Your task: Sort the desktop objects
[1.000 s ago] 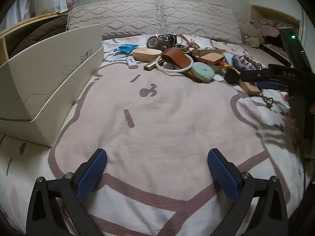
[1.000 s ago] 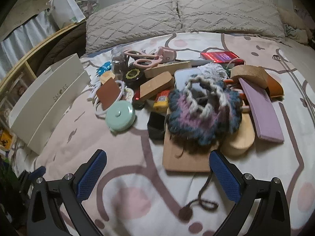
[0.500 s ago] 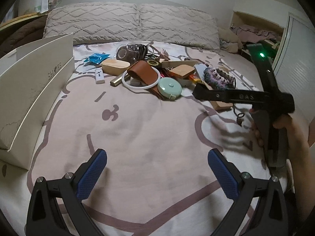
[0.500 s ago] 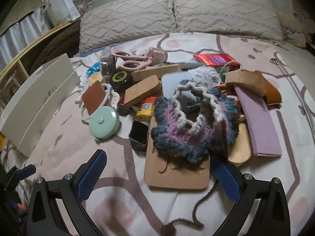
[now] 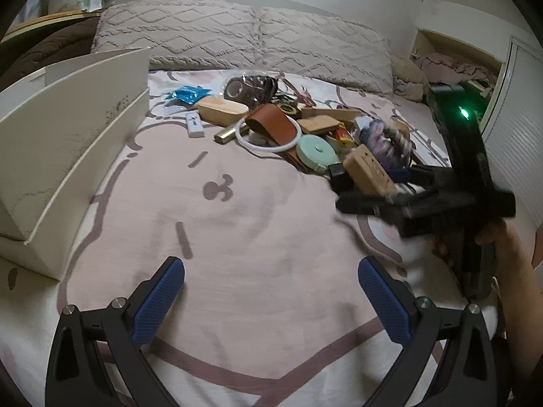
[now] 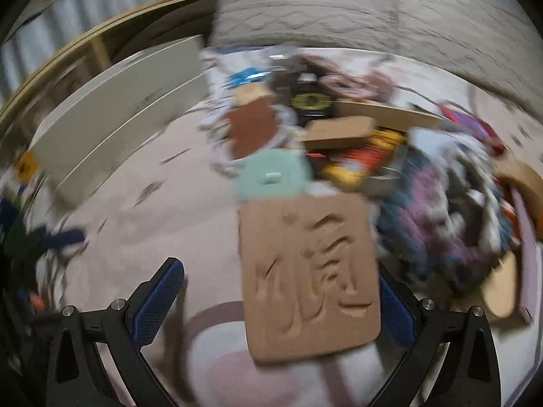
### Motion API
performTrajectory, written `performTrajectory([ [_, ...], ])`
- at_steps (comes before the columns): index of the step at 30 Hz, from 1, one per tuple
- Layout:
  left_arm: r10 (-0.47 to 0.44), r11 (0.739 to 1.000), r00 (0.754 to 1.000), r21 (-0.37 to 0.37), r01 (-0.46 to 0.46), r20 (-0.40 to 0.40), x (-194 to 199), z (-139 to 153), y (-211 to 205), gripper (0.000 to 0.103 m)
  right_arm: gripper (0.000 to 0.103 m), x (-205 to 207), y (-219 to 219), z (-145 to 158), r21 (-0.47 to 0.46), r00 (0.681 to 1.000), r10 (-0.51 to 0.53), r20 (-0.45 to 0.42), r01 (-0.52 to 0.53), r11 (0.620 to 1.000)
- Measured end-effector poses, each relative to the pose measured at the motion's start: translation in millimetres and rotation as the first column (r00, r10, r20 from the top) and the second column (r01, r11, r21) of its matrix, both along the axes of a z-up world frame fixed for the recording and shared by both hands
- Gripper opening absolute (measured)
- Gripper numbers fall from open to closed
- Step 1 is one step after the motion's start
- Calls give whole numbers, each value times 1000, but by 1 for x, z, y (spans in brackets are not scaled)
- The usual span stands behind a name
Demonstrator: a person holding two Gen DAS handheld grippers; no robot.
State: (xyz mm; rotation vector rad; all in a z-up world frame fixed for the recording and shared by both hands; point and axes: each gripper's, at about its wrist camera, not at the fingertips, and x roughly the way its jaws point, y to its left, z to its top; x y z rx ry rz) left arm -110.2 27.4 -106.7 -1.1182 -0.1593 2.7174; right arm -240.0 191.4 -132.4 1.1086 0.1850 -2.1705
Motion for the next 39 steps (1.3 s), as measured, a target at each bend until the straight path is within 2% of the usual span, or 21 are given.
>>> performTrajectory([
  [3,-7,1000,1000,11,8,-11,-5,7,-5,103,103,10,-4,5,-38,997,74,-6,-75,997],
  [5,-24,999,1000,31,24,-14,-11,13,-7,103,103,13,0,10,-74,997,83,0,-83,994],
  [9,-77,993,996,81,80,-44,-31,31,-2,103,103,7,15,17,-154,1000,3,26,1,988],
  [13,-96,993,993,56,100,-72,-47,41,8,103,103,-1,18,7,-172,995,-25,93,41,984],
  [15,-92,994,993,50,96,-80,-52,43,9,103,103,2,7,5,-156,995,21,101,-4,988],
  [18,-91,993,992,70,97,-82,-52,40,5,103,103,16,-11,7,-99,994,91,66,-84,991],
  [24,-80,991,995,107,86,-52,-48,28,-3,103,103,44,-41,5,-64,965,253,64,-249,966],
  [30,-60,989,998,136,58,6,-50,15,-15,103,103,55,-48,4,-203,922,358,148,-326,923],
  [35,-72,991,997,115,68,38,-47,5,-14,103,103,80,-53,8,-213,887,439,142,-405,889],
  [37,-82,991,996,114,77,41,-46,3,-14,103,103,89,-43,13,-193,896,430,115,-404,894],
  [39,-99,988,994,122,93,44,-45,2,-12,103,103,92,-24,21,-186,923,379,72,-360,914],
])
